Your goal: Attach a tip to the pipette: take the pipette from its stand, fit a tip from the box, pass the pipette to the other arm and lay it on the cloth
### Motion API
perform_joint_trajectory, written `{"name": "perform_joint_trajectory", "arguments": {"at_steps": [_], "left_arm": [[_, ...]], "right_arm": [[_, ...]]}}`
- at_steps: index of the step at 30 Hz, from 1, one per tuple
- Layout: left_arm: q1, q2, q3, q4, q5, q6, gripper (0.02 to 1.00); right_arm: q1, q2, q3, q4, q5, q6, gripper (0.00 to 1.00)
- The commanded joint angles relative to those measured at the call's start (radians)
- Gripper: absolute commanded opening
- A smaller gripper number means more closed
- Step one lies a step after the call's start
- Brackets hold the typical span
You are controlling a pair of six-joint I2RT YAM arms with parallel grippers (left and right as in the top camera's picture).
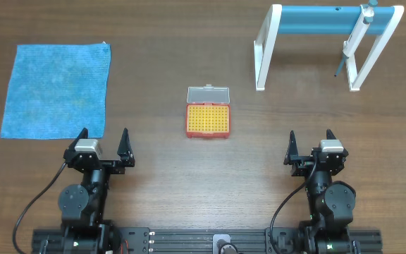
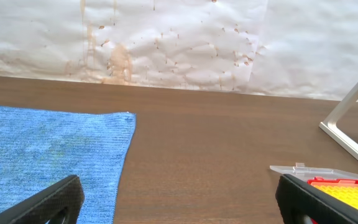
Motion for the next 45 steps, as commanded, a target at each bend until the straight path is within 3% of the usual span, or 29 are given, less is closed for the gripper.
{"name": "perform_joint_trajectory", "arguments": {"at_steps": [1, 30, 34, 38, 45], "left_arm": [[-0.004, -0.007, -0.001, -0.010, -0.018, -0.005, 0.998], [-0.004, -0.007, -0.001, -0.010, -0.018, -0.005, 0.996], [-0.004, -0.007, -0.001, -0.010, -0.018, -0.005, 0.998], [-0.004, -0.007, -0.001, -0.010, -0.018, -0.005, 0.998], [-0.004, -0.007, -0.001, -0.010, -0.018, -0.005, 0.996]], "right_arm": [[-0.004, -0.012, -0.005, -0.002, -0.001, 0.011, 0.871], [-0.004, -0.012, -0.005, -0.002, -0.001, 0.011, 0.871], [-0.004, -0.007, -0.005, 0.020, 0.031, 0.011, 0.873], [-0.005, 0.138, 0.066, 0.090, 0.138, 0.011, 0.869], [-0.043, 0.562, 0.379, 0.083, 0.137, -0.003, 0.869]]}}
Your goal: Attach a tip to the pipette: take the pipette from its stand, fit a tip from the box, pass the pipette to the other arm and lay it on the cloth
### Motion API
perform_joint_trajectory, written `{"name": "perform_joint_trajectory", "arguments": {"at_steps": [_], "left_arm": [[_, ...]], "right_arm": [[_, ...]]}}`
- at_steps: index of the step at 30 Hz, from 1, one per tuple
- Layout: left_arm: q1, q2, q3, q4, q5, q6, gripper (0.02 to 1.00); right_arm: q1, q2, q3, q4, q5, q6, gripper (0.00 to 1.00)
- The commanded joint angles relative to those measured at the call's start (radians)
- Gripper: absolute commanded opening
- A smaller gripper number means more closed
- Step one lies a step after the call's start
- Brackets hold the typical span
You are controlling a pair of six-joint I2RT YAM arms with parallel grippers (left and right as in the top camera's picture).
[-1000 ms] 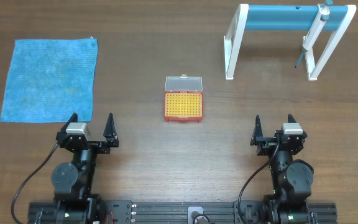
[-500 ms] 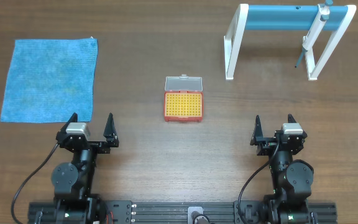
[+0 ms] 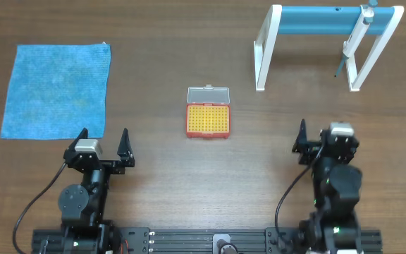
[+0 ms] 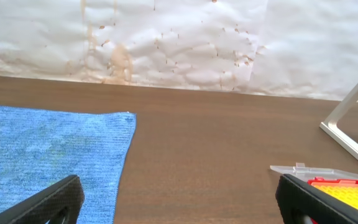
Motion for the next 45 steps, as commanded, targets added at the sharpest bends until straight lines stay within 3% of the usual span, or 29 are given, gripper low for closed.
{"name": "perform_joint_trajectory", "arguments": {"at_steps": [1, 4, 5, 7, 11, 16, 21, 32, 45], "left_arm": [[-0.004, -0.007, -0.001, -0.009, -0.017, -0.005, 0.998], [-0.004, -0.007, -0.001, -0.009, -0.018, -0.006, 0.996], [-0.004, -0.007, -0.001, -0.009, -0.018, -0.005, 0.998], [-0.004, -0.007, -0.001, -0.009, -0.017, -0.006, 1.000], [-0.004, -0.007, -0.001, -0.009, -0.018, -0.006, 0.998], [-0.004, -0.007, -0.001, -0.009, -0.018, -0.005, 0.998], [-0.004, -0.007, -0.001, -0.009, -0.018, -0.005, 0.998], [-0.004, -0.007, -0.001, -0.009, -0.018, -0.005, 0.998], [-0.004, -0.007, -0.001, -0.009, -0.017, -0.006, 0.998]], "right_arm": [[-0.030, 0.232, 0.237, -0.008, 0.024, -0.023, 0.871], [-0.072, 0.377, 0.381, -0.064, 0.019, -0.133, 0.871], [-0.100, 0.420, 0.420, -0.079, -0.020, -0.167, 0.869], [-0.153, 0.475, 0.462, -0.082, -0.138, -0.203, 0.869], [-0.328, 0.603, 0.533, -0.069, -0.468, -0.230, 0.871], [-0.483, 0.727, 0.546, 0.028, -0.658, -0.230, 0.871], [-0.505, 0.851, 0.546, 0.157, -0.661, -0.228, 0.871], [-0.503, 1.104, 0.551, 0.507, -0.661, -0.069, 0.871], [-0.431, 1.263, 0.665, 0.549, -0.653, -0.070, 0.866]]}}
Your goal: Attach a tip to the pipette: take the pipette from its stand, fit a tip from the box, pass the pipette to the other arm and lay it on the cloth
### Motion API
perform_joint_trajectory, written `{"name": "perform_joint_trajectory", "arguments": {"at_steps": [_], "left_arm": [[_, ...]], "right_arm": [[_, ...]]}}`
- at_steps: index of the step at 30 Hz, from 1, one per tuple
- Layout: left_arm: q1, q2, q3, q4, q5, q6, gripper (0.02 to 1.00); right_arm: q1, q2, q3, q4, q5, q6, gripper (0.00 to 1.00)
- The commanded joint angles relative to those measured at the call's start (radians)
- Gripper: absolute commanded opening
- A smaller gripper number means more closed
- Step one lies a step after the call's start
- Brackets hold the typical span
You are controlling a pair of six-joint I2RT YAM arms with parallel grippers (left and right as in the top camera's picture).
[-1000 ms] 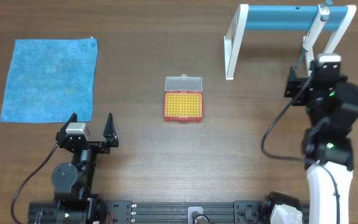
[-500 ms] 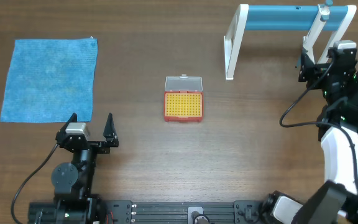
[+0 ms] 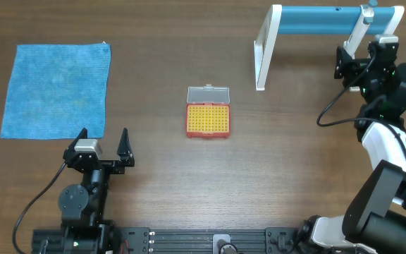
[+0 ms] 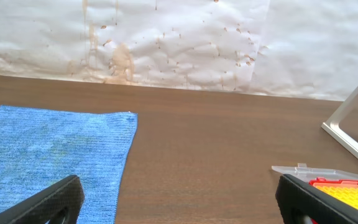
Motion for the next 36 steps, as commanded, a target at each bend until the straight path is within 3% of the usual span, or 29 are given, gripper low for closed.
{"name": "perform_joint_trajectory", "arguments": {"at_steps": [1, 6, 19, 26, 29, 36], "left_arm": [[-0.004, -0.007, -0.001, -0.008, -0.011, -0.005, 0.998], [-0.004, -0.007, -0.001, -0.008, -0.011, -0.005, 0.998], [-0.004, -0.007, -0.001, -0.008, -0.011, -0.005, 0.996], [-0.004, -0.007, -0.001, -0.008, -0.011, -0.005, 0.998], [-0.004, -0.007, -0.001, -0.008, -0.011, -0.005, 0.998], [-0.004, -0.007, -0.001, -0.008, -0.011, -0.005, 0.998]], "right_arm": [[0.027, 0.049, 0.055, 0.006, -0.004, 0.015, 0.866], [0.035, 0.067, 0.062, 0.009, 0.025, 0.015, 0.801], [0.035, 0.067, 0.062, 0.032, 0.025, 0.016, 0.367], [0.035, 0.067, 0.062, 0.032, 0.024, 0.027, 0.242], [0.035, 0.067, 0.062, 0.032, 0.024, 0.027, 0.088], [0.035, 0.056, 0.062, 0.032, 0.018, 0.027, 0.080]]}}
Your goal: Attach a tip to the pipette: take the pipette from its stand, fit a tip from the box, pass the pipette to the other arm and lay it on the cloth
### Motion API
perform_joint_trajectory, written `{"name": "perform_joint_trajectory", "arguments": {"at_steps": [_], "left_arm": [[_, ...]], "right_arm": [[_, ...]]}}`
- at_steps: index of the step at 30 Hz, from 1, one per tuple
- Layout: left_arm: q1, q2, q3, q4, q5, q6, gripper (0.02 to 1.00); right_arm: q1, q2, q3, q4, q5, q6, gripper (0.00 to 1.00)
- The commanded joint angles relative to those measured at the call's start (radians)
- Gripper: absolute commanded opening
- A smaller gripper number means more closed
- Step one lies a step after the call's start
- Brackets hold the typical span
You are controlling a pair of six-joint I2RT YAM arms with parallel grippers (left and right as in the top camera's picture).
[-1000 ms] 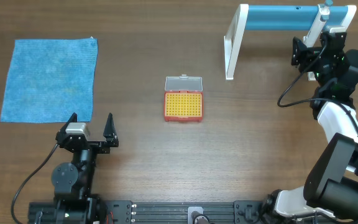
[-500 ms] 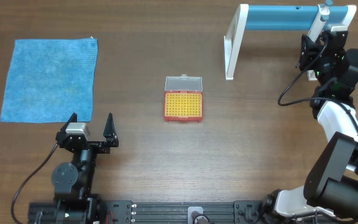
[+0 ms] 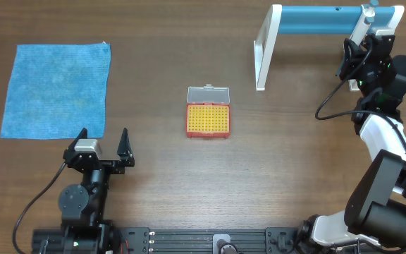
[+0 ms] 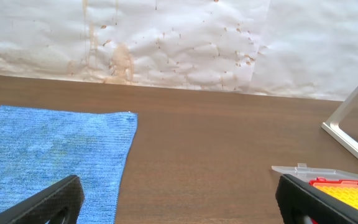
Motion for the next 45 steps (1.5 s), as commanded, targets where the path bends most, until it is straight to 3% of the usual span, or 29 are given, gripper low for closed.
{"name": "perform_joint_trajectory", "arguments": {"at_steps": [1, 12, 15, 18, 20, 24, 32, 38, 45], "left_arm": [[-0.004, -0.007, -0.001, -0.008, -0.011, -0.005, 0.998], [-0.004, -0.007, -0.001, -0.008, -0.011, -0.005, 0.998], [-0.004, -0.007, -0.001, -0.008, -0.011, -0.005, 0.998], [-0.004, -0.007, -0.001, -0.008, -0.011, -0.005, 0.998], [-0.004, -0.007, -0.001, -0.008, -0.011, -0.006, 0.998], [-0.004, -0.007, -0.001, -0.008, -0.011, -0.005, 0.996], [-0.004, -0.007, -0.001, -0.008, -0.011, -0.005, 0.998], [-0.004, -0.007, -0.001, -0.008, -0.011, -0.006, 0.998], [-0.004, -0.007, -0.001, -0.008, -0.011, -0.005, 0.998]], "right_arm": [[0.008, -0.007, 0.021, 0.005, -0.002, 0.005, 0.080], [0.008, -0.223, 0.021, -0.001, -0.025, 0.028, 0.077], [0.022, -0.300, 0.021, 0.001, -0.217, 0.110, 0.077], [0.134, -0.349, 0.015, 0.052, -0.453, 0.163, 0.080], [0.254, -0.348, -0.010, 0.162, -0.500, 0.236, 0.077], [0.489, -0.303, -0.072, 0.303, -0.499, 0.249, 0.077], [0.755, -0.066, -0.151, 0.533, -0.496, 0.251, 0.077], [0.767, 0.085, -0.151, 0.589, -0.496, 0.246, 0.075], [0.753, 0.098, -0.151, 0.510, -0.496, 0.092, 0.075]]}}
